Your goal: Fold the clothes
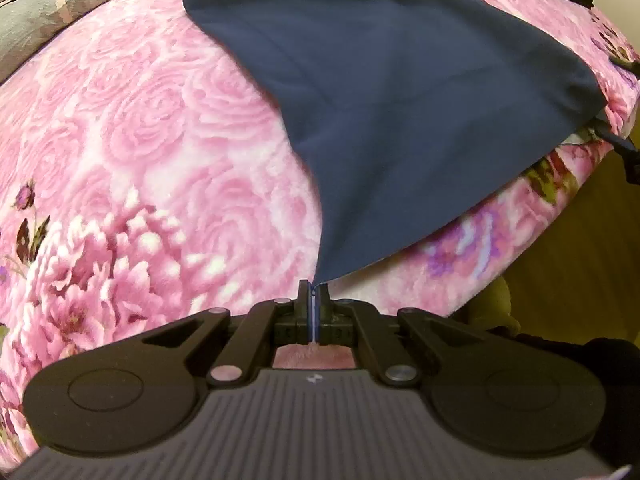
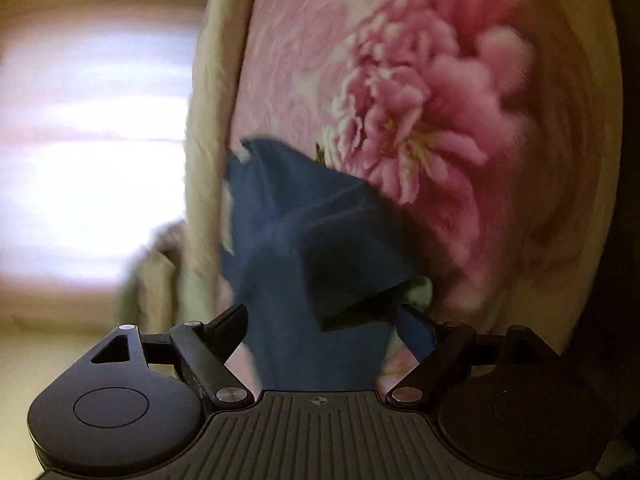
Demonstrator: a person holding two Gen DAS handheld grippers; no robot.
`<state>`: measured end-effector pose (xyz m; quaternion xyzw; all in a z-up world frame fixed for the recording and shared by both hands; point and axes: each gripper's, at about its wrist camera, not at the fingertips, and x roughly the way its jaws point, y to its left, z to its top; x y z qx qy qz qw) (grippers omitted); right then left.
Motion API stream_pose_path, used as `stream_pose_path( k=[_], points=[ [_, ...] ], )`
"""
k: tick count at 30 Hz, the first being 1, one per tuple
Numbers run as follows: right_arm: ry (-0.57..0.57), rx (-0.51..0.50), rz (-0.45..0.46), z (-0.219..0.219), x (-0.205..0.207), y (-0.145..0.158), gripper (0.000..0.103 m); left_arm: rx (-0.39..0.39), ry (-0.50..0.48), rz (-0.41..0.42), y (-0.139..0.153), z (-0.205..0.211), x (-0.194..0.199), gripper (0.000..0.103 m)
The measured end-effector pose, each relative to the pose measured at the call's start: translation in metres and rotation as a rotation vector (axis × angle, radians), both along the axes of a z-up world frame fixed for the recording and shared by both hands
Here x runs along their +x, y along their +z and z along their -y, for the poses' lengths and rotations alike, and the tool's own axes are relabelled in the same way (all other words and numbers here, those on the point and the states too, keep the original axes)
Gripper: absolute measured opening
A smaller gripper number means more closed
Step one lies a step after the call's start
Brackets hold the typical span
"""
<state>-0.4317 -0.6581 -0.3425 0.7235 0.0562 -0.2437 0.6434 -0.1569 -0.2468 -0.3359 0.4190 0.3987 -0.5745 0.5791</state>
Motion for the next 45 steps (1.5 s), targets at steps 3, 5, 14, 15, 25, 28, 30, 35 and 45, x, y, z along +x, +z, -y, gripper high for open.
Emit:
stream_pose_path(
  k=[3,5,14,15,25,28,30,35,45],
  points=[
    [-0.123,0.089,0.098,0.001,-0.005,-0.017,0.084,0.009,-0.016,0.007,-0.003,0.001,-0.003,0.0],
    [-0.19,0.136,0.131,0.006,-0.004,-0.029,0.084,0.015,-0.028,0.013,-0.005,0.001,-0.005,0.0],
    [-0.303,-0.125,-0.023,0.06,-0.024,0.009,0.051,0.02,-0.049,0.021,-0.002,0.004,-0.005,0.0],
    [-0.269,-0.134,-0.025,0.066,-0.02,0.01,0.051,0.024,-0.052,0.021,-0.004,0.004,-0.005,0.0],
    [-0.207,0.048,-0.162,0.053,-0.038,-0.009,0.052,0.063,-0.021,0.003,-0.011,0.007,-0.006,0.0],
    [-0.167,0.004,-0.238,0.052,-0.043,0.018,0.052,0.084,0.001,-0.026,-0.005,0.01,-0.002,0.0],
    [-0.14,-0.026,-0.289,0.052,-0.046,0.037,0.052,0.086,0.009,-0.049,0.005,0.007,0.004,0.001],
    [-0.003,-0.206,-0.381,0.073,-0.005,0.093,0.052,0.039,0.055,-0.071,0.035,-0.008,0.031,0.004],
    [0.522,-0.679,-0.577,0.148,0.183,0.131,0.084,-0.102,0.109,-0.053,0.064,0.086,0.066,0.013]
  ],
)
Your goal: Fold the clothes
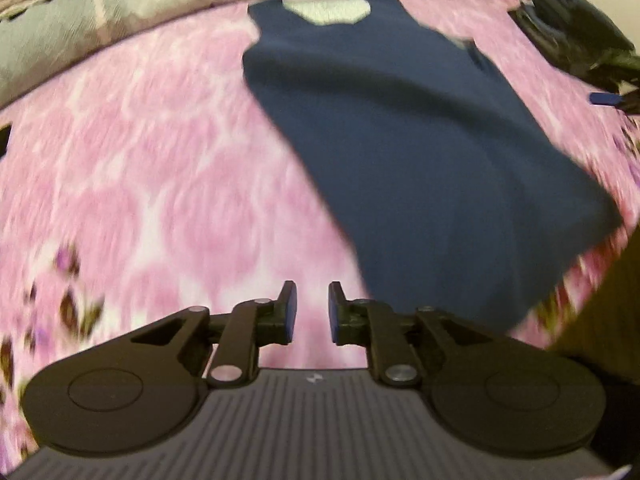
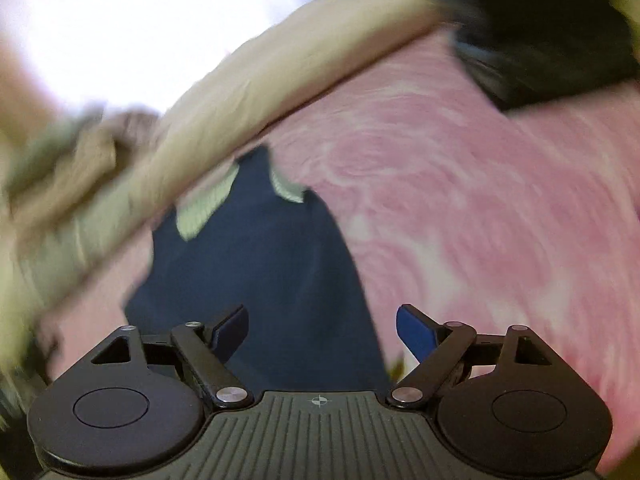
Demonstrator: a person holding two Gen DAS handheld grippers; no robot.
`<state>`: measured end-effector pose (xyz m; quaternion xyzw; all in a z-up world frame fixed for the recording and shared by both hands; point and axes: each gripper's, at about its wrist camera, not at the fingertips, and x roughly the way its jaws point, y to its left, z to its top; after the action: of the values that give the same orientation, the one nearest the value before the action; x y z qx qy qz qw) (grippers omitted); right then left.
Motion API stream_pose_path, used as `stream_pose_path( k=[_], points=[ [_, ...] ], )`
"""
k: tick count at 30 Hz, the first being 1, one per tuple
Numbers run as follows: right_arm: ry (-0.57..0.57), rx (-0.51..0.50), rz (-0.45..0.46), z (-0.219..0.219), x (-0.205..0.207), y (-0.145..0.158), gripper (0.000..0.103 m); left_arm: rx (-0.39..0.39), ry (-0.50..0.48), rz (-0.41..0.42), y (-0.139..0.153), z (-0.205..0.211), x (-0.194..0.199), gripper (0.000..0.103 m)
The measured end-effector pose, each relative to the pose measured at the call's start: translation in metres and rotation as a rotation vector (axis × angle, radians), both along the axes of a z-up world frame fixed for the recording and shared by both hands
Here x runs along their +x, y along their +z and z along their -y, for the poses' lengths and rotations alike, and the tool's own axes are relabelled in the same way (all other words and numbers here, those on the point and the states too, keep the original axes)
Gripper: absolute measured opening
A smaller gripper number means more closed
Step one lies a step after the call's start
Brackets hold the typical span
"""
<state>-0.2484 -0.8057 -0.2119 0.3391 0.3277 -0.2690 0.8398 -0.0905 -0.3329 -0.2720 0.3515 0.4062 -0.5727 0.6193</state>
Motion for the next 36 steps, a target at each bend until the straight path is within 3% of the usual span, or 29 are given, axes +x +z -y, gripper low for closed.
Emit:
stream_pose_path(
  k=[1,3,4,9,10,11,13,15,17,20,22,24,25,26,30,32,35,36],
  points=[
    [0.066,-0.034,-0.043,0.011,0.024,-0.008,0.084,-0.013,-0.002,0.007,-0.001,0.017,-0.001,0.014],
    [0.187,-0.104,-0.127,0.032,0.066,-0.028,0.067,-0.027,0.005,0.025,-0.007,0.053,-0.004,0.016],
    [0.249,-0.14,-0.181,0.042,0.089,-0.041,0.051,-0.03,0.014,0.031,-0.011,0.071,-0.007,0.016],
    [0.435,-0.211,-0.328,0.071,0.164,-0.099,0.049,-0.013,0.06,0.031,-0.03,0.14,-0.012,0.017],
    [0.469,-0.211,-0.348,0.073,0.172,-0.109,0.008,-0.004,0.064,0.032,-0.032,0.148,-0.015,0.017],
    [0.504,-0.207,-0.342,0.077,0.174,-0.111,0.0,0.006,0.068,0.034,-0.034,0.157,-0.017,0.017],
    [0.482,-0.257,-0.301,0.095,0.173,-0.097,0.0,0.014,0.069,0.033,-0.035,0.17,-0.022,0.017],
    [0.394,-0.216,-0.257,0.131,0.164,-0.088,0.0,0.023,0.063,0.037,-0.038,0.179,-0.023,0.017],
    [0.345,-0.203,-0.293,0.152,0.162,-0.098,0.0,0.039,0.063,0.042,-0.042,0.187,-0.022,0.017],
    [0.261,-0.092,-0.295,0.176,0.152,-0.112,0.0,0.051,0.082,0.06,-0.044,0.2,-0.015,0.017],
    [0.256,-0.114,-0.268,0.175,0.147,-0.104,0.0,0.048,0.093,0.077,-0.045,0.208,-0.007,0.018],
    [0.263,-0.134,-0.225,0.171,0.146,-0.091,0.018,0.033,0.103,0.094,-0.045,0.217,0.006,0.022],
    [0.279,-0.133,-0.201,0.167,0.146,-0.086,0.06,0.024,0.107,0.103,-0.046,0.222,0.013,0.025],
    [0.297,-0.14,-0.175,0.16,0.149,-0.08,0.08,0.017,0.113,0.106,-0.048,0.228,0.023,0.026],
    [0.481,-0.179,-0.127,0.12,0.184,-0.076,0.079,-0.006,0.123,0.117,-0.059,0.254,0.055,0.026],
    [0.527,-0.211,-0.164,0.115,0.2,-0.09,0.079,-0.022,0.111,0.106,-0.064,0.266,0.069,0.029],
    [0.596,-0.26,-0.221,0.107,0.225,-0.111,0.079,0.029,0.079,0.077,-0.085,0.285,0.083,0.03],
    [0.619,-0.276,-0.24,0.105,0.234,-0.118,0.073,0.059,0.062,0.077,-0.096,0.289,0.084,0.031]
  ],
)
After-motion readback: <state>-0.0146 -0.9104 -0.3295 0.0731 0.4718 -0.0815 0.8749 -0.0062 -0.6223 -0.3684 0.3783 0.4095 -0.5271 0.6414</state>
